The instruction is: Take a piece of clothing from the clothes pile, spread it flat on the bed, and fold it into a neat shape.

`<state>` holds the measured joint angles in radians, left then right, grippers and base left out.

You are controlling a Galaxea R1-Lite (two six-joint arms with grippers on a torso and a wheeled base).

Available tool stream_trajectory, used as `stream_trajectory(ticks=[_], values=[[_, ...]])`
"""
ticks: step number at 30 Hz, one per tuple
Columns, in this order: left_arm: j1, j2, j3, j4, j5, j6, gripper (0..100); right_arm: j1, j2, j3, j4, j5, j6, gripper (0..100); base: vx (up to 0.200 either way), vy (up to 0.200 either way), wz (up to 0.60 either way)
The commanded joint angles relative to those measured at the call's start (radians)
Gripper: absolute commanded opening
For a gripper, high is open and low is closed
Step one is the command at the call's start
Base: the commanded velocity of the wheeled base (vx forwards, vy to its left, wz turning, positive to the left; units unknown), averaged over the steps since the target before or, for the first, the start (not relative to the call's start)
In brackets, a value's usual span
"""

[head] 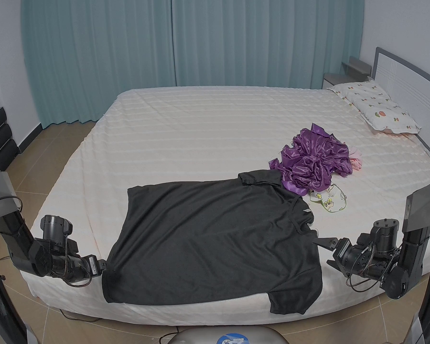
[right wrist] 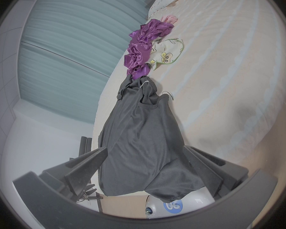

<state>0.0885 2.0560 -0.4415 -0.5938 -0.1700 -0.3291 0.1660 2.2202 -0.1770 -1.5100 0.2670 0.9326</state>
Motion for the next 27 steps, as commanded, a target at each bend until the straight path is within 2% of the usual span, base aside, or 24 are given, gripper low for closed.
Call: stream_trajectory(ticks=[1, 10, 22, 24, 27], values=[[0.002, -0.002, -0.002, -0.001, 0.0, -0.001, 100, 0.001, 0.003, 0.01, -0.001, 0.001, 0.0, 100, 0.0, 0.2, 0.0], [0.017, 0.001, -0.01, -0.003, 0.0, -0.001, 100, 0.004, 0.007, 0.014, -0.003, 0.001, 0.002, 100, 0.0, 0.2, 0.0], [0.017, 0.003, -0.022, -0.004, -0.005, -0.005, 100, 0.004, 0.007, 0.016, -0.003, -0.003, 0.003, 100, 0.0, 0.0, 0.0], [0.017, 0.003, -0.033, -0.003, -0.008, -0.033, 100, 0.004, 0.007, 0.016, -0.003, -0.005, 0.003, 100, 0.0, 0.0, 0.0], [0.013, 0.0, -0.066, -0.004, -0.011, -0.125, 100, 0.004, 0.007, 0.017, -0.003, -0.005, 0.003, 100, 0.0, 0.0, 0.0]])
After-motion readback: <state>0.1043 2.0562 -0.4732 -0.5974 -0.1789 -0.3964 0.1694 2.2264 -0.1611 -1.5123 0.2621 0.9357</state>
